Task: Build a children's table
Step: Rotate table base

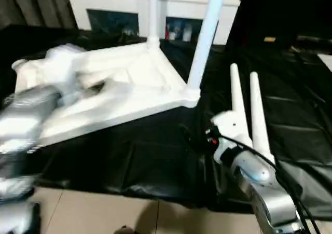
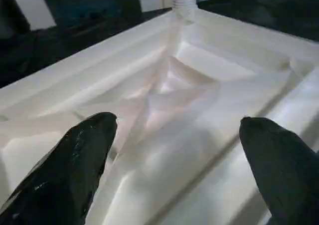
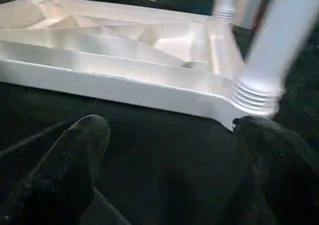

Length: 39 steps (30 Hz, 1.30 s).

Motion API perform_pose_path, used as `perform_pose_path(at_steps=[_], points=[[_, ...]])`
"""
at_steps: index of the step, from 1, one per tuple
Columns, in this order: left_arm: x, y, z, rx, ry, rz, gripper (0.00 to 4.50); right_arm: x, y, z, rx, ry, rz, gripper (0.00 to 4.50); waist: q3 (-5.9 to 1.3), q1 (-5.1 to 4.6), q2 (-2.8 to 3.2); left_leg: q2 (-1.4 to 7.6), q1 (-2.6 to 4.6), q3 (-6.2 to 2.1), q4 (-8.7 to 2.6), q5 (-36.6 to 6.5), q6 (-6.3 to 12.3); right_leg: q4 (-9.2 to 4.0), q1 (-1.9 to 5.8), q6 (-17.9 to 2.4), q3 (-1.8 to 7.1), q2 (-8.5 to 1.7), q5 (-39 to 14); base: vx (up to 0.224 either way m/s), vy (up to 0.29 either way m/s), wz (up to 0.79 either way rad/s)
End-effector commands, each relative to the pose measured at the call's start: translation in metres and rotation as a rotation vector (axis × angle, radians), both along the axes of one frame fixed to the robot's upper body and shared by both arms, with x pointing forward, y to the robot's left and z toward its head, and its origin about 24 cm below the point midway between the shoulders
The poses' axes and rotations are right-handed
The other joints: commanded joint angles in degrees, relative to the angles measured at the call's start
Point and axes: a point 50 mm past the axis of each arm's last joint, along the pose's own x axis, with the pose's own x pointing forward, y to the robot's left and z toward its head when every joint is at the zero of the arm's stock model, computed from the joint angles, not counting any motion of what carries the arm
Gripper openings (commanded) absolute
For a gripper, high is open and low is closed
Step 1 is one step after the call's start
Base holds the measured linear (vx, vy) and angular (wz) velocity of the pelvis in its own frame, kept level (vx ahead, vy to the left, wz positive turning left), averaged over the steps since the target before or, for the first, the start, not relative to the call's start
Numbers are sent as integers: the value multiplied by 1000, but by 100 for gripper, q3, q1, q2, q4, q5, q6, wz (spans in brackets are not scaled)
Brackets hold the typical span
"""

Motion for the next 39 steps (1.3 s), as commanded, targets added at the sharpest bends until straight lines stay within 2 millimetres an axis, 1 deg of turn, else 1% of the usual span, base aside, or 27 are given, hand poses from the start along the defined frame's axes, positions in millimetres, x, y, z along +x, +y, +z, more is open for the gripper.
perform_pose_path(at_steps=[1,2,3,4,6,7,10,11,12,14,15,16,17,18,19,21,22,23,24,25,27,29,34,35,36,37,39], points=[[-9,-14,-12,150,74,-150,450,2,3,1,-24,-11,33,444,-302,-34,61,315,107,-74,-483,-545,43,-372,136,-1157,256,-427,908,0,0,0],[-13,-15,-19,189,124,-175,450,3,4,1,-25,-13,39,444,-310,-22,77,317,116,-86,-486,-567,25,-363,132,-1119,251,-433,868,0,0,0],[-18,-17,-24,188,177,-219,450,4,3,2,-25,-14,40,444,-301,-37,82,305,119,-79,-495,-616,-17,-366,113,-1058,258,-420,798,0,0,0],[-18,-17,-24,188,177,-219,450,4,3,2,-25,-14,40,444,-303,-36,90,303,133,-78,-498,-636,-51,-368,106,-1055,259,-422,775,0,0,0],[-25,-20,-28,154,237,-289,450,4,2,3,-25,-14,40,444,-303,-48,84,295,133,-69,-498,-672,-136,-370,105,-1094,267,-426,824,0,0,0],[-34,-26,-33,119,286,-393,450,3,1,2,-30,-12,40,444,-310,-40,69,289,127,-70,-492,-628,-145,-360,118,-1124,270,-439,881,0,0,0],[-40,-28,-40,154,329,-471,450,3,-1,1,-34,-9,40,444,-310,-65,62,269,122,-58,-474,-540,-105,-349,123,-1146,268,-410,1070,0,0,0],[-38,-27,-44,199,335,-474,450,2,-1,0,-37,-9,42,444,-301,-63,63,265,117,-60,-475,-531,-74,-363,125,-1133,271,-410,1074,0,0,0],[-32,-24,-49,264,329,-445,450,2,-1,0,-40,-9,45,444,-297,-69,86,265,122,-59,-476,-597,-70,-376,120,-1106,274,-408,1028,0,0,0],[-29,-24,-51,286,323,-431,450,2,-1,0,-41,-9,47,444,-308,-75,75,272,117,-66,-479,-636,-94,-365,150,-1074,279,-427,995,0,0,0],[-29,-24,-51,286,323,-431,450,2,-1,0,-41,-9,47,444,-314,-71,77,276,130,-68,-475,-632,-105,-362,138,-1072,274,-423,1015,0,0,0],[-24,-24,-50,286,315,-409,450,1,0,0,-42,-9,49,444,-316,-72,96,276,126,-76,-477,-622,-120,-352,143,-1089,271,-427,1040,0,0,0],[-21,-23,-51,295,313,-396,450,1,0,0,-42,-9,50,444,-321,-75,87,276,139,-71,-472,-626,-139,-353,137,-1120,268,-417,1084,0,0,0],[-18,-23,-51,306,310,-379,450,0,0,0,-42,-9,52,444,-321,-71,99,271,143,-68,-466,-593,-138,-351,129,-1137,267,-410,1150,0,0,0],[-9,-26,-49,314,286,-356,450,-2,1,0,-44,-6,66,444,-327,-67,93,268,131,-68,-460,-564,-135,-338,148,-1158,270,-414,1228,0,0,0],[-6,-27,-47,318,275,-357,450,-2,2,0,-45,-5,72,444,-331,-49,107,263,150,-62,-447,-580,-133,-347,135,-1164,272,-416,1253,0,0,0],[-6,-27,-47,319,273,-358,450,-2,2,0,-45,-5,74,444,-333,-36,92,270,116,-78,-457,-590,-129,-341,174,-1177,272,-442,1246,0,0,0],[-3,-30,-44,310,247,-368,450,-4,2,0,-41,-5,82,444,-332,-44,111,274,117,-82,-459,-612,-139,-339,171,-1184,271,-443,1233,0,0,0],[-1,-34,-37,283,203,-398,450,-6,3,1,-26,-4,101,444,-332,-54,91,276,119,-82,-457,-644,-141,-341,175,-1196,270,-436,1197,0,0,0],[-1,-34,-37,283,203,-398,450,-6,3,1,-26,-4,101,444,-331,-53,109,275,120,-83,-454,-653,-135,-342,173,-1215,273,-442,1197,0,0,0],[1,-37,-26,226,147,-426,450,-12,4,3,7,-1,152,444,-342,-55,110,282,124,-80,-444,-645,-119,-327,177,-1287,270,-439,1336,0,0,0],[2,-34,-26,237,153,-418,450,-13,5,4,10,0,171,444,-344,-61,96,274,109,-79,-432,-527,-45,-313,188,-1279,267,-429,1498,0,0,0],[7,-19,-36,293,204,-340,450,-18,9,4,6,13,247,444,-343,-71,91,273,122,-80,-428,-556,11,-323,182,-1258,267,-427,1361,0,0,0],[9,-9,-46,305,276,-275,450,-18,10,4,-4,9,253,444,-342,-71,75,278,123,-81,-431,-543,14,-324,181,-1255,266,-427,1360,0,0,0],[9,-9,-46,305,279,-271,450,-18,10,4,-4,9,253,444,-344,-65,90,269,135,-76,-425,-531,4,-321,165,-1259,268,-425,1338,0,0,0],[10,-5,-51,326,297,-249,432,-17,11,4,-4,8,253,448,-349,-66,91,272,131,-79,-423,-520,2,-319,172,-1265,268,-432,1351,0,0,0],[14,2,-59,319,330,-182,432,-17,12,5,-3,7,258,448,-354,-57,74,275,134,-83,-423,-497,2,-320,174,-1278,269,-436,1399,0,0,0]])
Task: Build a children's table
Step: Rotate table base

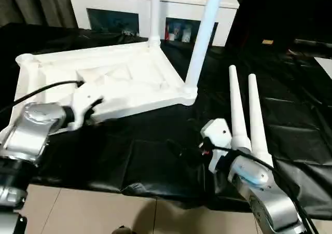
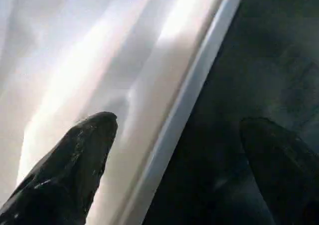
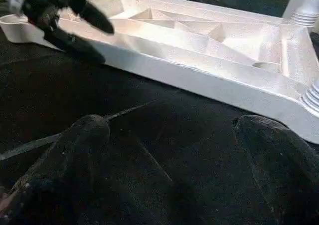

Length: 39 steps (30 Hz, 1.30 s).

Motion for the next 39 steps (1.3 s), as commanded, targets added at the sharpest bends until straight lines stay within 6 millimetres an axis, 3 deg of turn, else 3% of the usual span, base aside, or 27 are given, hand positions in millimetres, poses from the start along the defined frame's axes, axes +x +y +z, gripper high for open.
perform_pose_path(at_steps=[1,8,16,28,34,39], points=[[6,2,-5,10,18,56,418,0,2,5,-3,-15,19,450,-367,4,131,275,120,-85,-419,-482,30,-338,174,-1303,259,-448,1461,0,0,0],[9,-2,-9,-9,60,36,374,-4,3,4,-3,1,62,450,-370,30,133,295,115,-90,-425,-528,29,-332,186,-1376,258,-476,1540,0,0,0],[11,-6,-13,-15,158,10,310,-17,6,0,-18,80,231,450,-378,31,124,296,103,-95,-408,-437,129,-319,212,-1438,254,-486,1724,0,0,0],[10,-5,-14,-36,243,42,224,-9,5,1,-31,63,204,450,-378,32,128,301,113,-99,-412,-439,115,-316,206,-1554,248,-490,1662,0,0,0],[12,-19,-14,-136,255,71,179,-10,3,2,-34,55,188,450,-382,37,117,305,113,-88,-397,-326,177,-309,210,-1619,249,-498,1793,0,0,0],[5,-35,-30,-165,297,69,142,-9,-3,-1,-58,54,149,450,-370,74,131,319,115,-88,-408,-479,146,-335,209,-1604,254,-499,1577,0,0,0]])
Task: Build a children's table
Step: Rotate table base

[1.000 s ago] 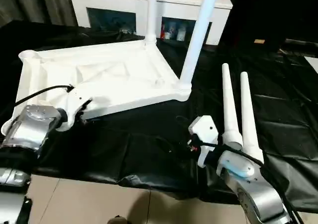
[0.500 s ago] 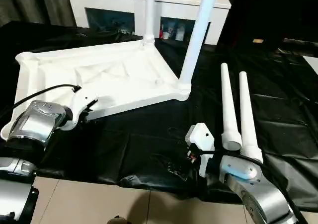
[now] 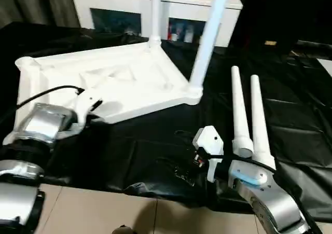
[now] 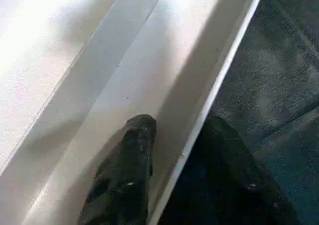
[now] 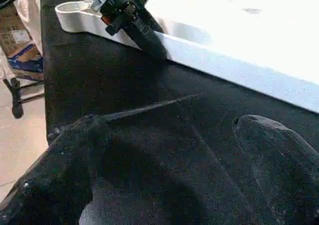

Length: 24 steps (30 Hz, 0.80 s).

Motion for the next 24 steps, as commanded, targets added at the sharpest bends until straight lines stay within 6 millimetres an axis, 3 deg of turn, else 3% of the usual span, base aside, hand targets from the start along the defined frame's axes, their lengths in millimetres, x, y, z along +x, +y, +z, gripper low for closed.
perform_pose_path(at_steps=[1,4,8,13,15,16,18,24], points=[[-9,-12,-18,-40,73,-5,137,3,-7,2,-17,-22,-47,450,-358,-2,130,312,105,-87,-416,-489,134,-340,203,-1585,259,-495,1524,0,0,0],[-10,-22,-22,-90,78,26,106,5,-8,2,-21,-30,-67,450,-346,0,133,318,119,-86,-431,-657,93,-369,191,-1578,262,-497,1233,0,0,0],[-5,-45,-19,-218,42,98,92,6,-10,1,-30,-34,-86,450,-344,24,116,299,104,-73,-424,-690,136,-404,200,-1507,272,-499,949,0,0,0],[4,-66,-16,-246,-19,160,79,8,-11,0,-46,-43,-102,450,-336,38,109,300,94,-74,-431,-743,158,-450,187,-1404,275,-492,596,0,0,0],[5,-68,-16,-247,-23,168,76,8,-11,0,-46,-44,-104,450,-333,35,114,302,88,-80,-442,-784,160,-460,183,-1355,271,-489,485,0,0,0],[8,-72,-15,-237,-48,191,74,9,-11,0,-48,-47,-109,450,-329,27,153,298,90,-80,-446,-851,136,-476,169,-1329,275,-486,400,0,0,0],[9,-74,-15,-228,-59,198,73,9,-11,0,-48,-48,-112,450,-333,32,131,300,100,-81,-441,-876,135,-483,171,-1318,280,-489,359,0,0,0],[17,-83,-15,-218,-124,328,73,8,-11,-1,-52,-49,-122,450,-341,26,151,287,69,-82,-421,-713,201,-473,178,-1316,273,-477,631,0,0,0]])
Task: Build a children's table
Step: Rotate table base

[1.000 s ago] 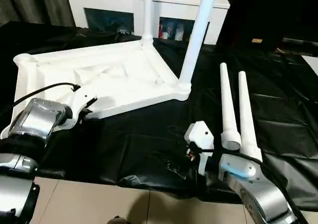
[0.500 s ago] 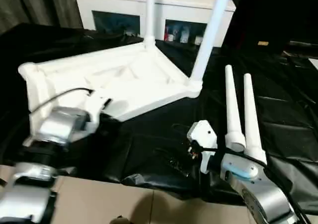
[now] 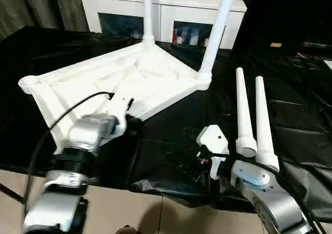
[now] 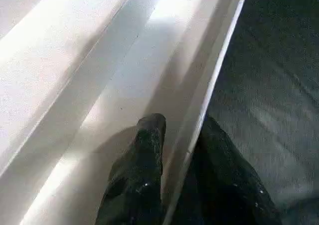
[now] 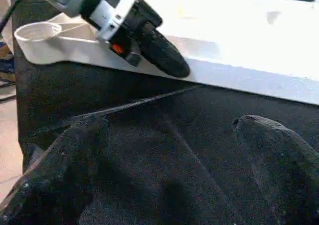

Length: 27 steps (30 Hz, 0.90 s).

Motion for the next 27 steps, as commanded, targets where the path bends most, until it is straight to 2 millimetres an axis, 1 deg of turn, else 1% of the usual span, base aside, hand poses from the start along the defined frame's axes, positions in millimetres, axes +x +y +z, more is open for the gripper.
perform_pose_path(at_steps=[1,2,3,4,6,7,8,10,11,12,13,15,17,18,19,20,21,22,23,25,27], points=[[7,3,4,-15,-51,96,73,2,-4,0,-10,-13,-28,450,-313,-24,5,275,46,-96,-420,-720,201,-477,184,-1286,269,-473,618,0,0,0],[8,3,4,-22,-58,127,73,2,-4,0,-10,-14,-29,450,-317,-28,33,275,46,-102,-414,-708,211,-470,180,-1283,270,-474,642,0,0,0],[8,3,4,-22,-58,127,73,2,-4,0,-10,-14,-29,450,-314,-43,11,272,36,-105,-419,-695,219,-476,191,-1268,268,-468,665,0,0,0],[9,3,5,-23,-65,140,73,2,-4,0,-9,-14,-30,450,-320,-51,9,273,36,-110,-418,-673,224,-468,193,-1266,264,-467,701,0,0,0],[10,3,5,-23,-74,163,73,2,-4,0,-10,-14,-30,450,-322,-99,16,269,28,-113,-415,-633,248,-459,194,-1291,259,-460,814,0,0,0],[11,4,6,-13,-91,194,73,2,-4,0,-10,-14,-31,450,-325,-121,21,266,26,-111,-403,-608,290,-462,194,-1317,260,-459,866,0,0,0],[11,3,6,-8,-96,202,73,2,-4,-1,-10,-14,-31,450,-325,-128,10,269,25,-107,-398,-599,307,-463,193,-1328,264,-459,893,0,0,0],[11,1,5,-5,-102,218,73,2,-4,-1,-11,-15,-32,450,-328,-129,24,282,30,-112,-400,-542,347,-449,187,-1365,257,-457,988,0,0,0],[11,0,6,-11,-107,232,73,2,-4,-1,-11,-15,-32,450,-332,-129,8,280,28,-108,-395,-512,370,-444,194,-1384,256,-454,1073,0,0,0],[12,-2,7,-16,-113,245,73,3,-4,-1,-11,-15,-33,450,-335,-128,18,286,32,-110,-393,-493,390,-439,190,-1413,253,-459,1149,0,0,0],[15,-5,10,-50,-126,292,73,3,-3,-1,-11,-16,-32,450,-333,-129,3,283,27,-106,-391,-486,416,-442,194,-1427,254,-459,1187,0,0,0],[16,-10,13,-61,-133,279,73,3,-3,-1,-11,-17,-30,450,-341,-124,-5,290,28,-106,-382,-452,448,-433,201,-1469,251,-468,1286,0,0,0],[15,-21,13,-93,-120,234,73,3,-3,-1,-11,-16,-29,450,-348,-122,9,287,20,-108,-371,-342,500,-417,201,-1474,246,-462,1458,0,0,0],[13,-31,13,-100,-124,179,73,2,-3,-2,-18,-15,-28,450,-357,-117,2,291,21,-104,-359,-255,544,-408,199,-1478,248,-465,1577,0,0,0],[12,-37,13,-87,-129,131,73,2,-3,-3,-22,-15,-27,450,-370,-98,9,289,18,-100,-342,-144,581,-391,199,-1493,247,-469,1755,0,0,0],[11,-39,12,-69,-130,103,73,2,-3,-3,-23,-15,-28,450,-372,-94,4,291,14,-103,-343,-98,602,-386,202,-1491,243,-469,1815,0,0,0],[9,-41,12,-48,-129,72,73,2,-3,-3,-23,-15,-29,450,-382,-77,19,299,28,-102,-334,-67,625,-377,185,-1498,236,-465,1882,0,0,0],[7,-45,13,-36,-153,21,142,3,-4,-3,-24,-16,-30,450,-379,-58,24,315,34,-104,-337,-59,648,-379,176,-1505,233,-470,1894,0,0,0],[7,-46,14,-32,-166,-2,142,3,-4,-3,-25,-16,-31,450,-373,-47,27,316,23,-104,-342,-58,641,-376,181,-1503,230,-472,1878,0,0,0],[2,-48,19,-45,-197,-72,150,4,-4,-2,-25,-20,-34,450,-378,17,52,345,48,-107,-351,-113,578,-376,163,-1495,225,-484,1815,0,0,0],[-1,-46,22,-44,-213,-112,187,4,-4,-2,-23,-21,-35,450,-373,26,54,352,46,-107,-364,-177,525,-374,158,-1488,223,-482,1759,0,0,0]])
